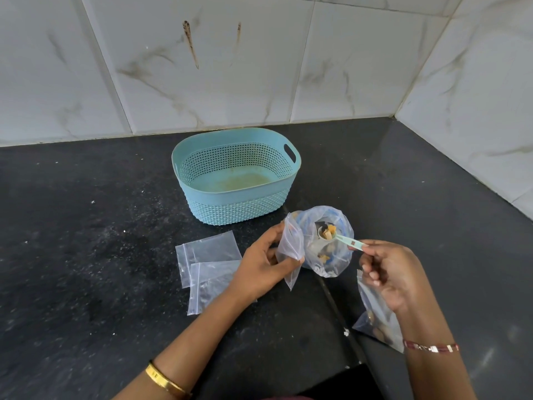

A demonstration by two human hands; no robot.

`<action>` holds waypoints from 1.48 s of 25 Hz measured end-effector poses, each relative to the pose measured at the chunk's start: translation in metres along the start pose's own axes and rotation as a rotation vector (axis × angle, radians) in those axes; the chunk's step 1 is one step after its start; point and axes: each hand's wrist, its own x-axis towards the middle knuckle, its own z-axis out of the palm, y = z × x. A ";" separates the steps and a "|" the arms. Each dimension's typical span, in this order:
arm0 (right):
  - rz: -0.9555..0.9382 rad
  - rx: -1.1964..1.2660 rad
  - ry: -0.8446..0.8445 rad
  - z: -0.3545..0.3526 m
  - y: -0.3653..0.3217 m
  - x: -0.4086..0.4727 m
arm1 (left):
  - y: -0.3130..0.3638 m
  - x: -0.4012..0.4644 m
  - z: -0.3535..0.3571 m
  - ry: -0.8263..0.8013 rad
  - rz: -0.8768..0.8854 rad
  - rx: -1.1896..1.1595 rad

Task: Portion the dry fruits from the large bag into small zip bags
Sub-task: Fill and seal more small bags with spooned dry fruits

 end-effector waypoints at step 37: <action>-1.372 -1.087 0.143 0.033 0.018 -0.034 | -0.012 0.002 0.001 0.027 0.035 -0.011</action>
